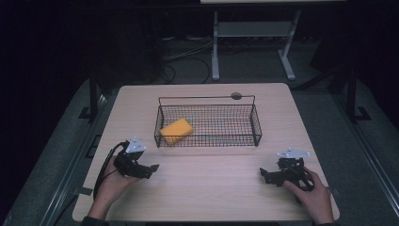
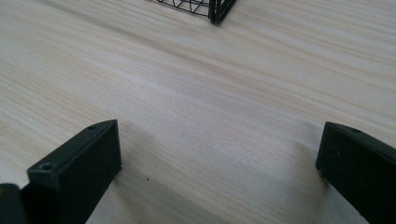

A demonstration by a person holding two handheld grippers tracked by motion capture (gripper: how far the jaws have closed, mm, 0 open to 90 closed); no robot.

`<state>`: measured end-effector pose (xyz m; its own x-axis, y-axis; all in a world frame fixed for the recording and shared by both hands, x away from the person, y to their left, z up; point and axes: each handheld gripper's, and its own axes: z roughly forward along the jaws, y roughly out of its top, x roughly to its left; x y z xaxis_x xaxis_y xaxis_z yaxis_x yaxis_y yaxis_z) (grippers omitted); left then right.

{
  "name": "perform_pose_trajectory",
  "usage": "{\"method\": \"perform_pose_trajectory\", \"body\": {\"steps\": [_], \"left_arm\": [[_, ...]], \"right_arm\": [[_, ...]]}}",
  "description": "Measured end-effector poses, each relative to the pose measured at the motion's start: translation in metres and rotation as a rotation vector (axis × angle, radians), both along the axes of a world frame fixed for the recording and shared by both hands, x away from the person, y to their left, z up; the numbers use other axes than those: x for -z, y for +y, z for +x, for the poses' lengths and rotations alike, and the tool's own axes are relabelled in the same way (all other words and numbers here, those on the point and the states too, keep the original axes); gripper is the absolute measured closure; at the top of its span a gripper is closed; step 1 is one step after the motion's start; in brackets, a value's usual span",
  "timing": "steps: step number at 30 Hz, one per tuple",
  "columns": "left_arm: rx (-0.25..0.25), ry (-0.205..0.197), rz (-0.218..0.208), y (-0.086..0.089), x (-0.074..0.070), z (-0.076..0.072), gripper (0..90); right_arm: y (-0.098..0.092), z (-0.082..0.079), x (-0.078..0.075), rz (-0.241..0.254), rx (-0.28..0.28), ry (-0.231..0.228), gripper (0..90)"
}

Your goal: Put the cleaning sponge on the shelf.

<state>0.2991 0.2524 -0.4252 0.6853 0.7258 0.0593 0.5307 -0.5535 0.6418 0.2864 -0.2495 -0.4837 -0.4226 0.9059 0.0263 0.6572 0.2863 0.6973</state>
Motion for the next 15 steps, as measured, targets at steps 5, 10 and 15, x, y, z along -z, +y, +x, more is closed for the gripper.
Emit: {"method": "perform_pose_trajectory", "body": {"steps": [5,10,15], "left_arm": [[-0.007,0.025,0.013,0.002,0.017,-0.009,16.2],[-0.002,0.047,0.019,0.002,0.026,-0.013,15.0],[-0.008,0.056,0.026,0.002,0.032,-0.014,14.2]], "right_arm": [[0.0,0.0,0.0,0.001,0.002,0.002,0.0],[0.0,-0.001,0.0,0.001,0.003,0.003,0.0],[0.0,-0.001,0.0,0.002,0.003,0.003,0.0]]}}
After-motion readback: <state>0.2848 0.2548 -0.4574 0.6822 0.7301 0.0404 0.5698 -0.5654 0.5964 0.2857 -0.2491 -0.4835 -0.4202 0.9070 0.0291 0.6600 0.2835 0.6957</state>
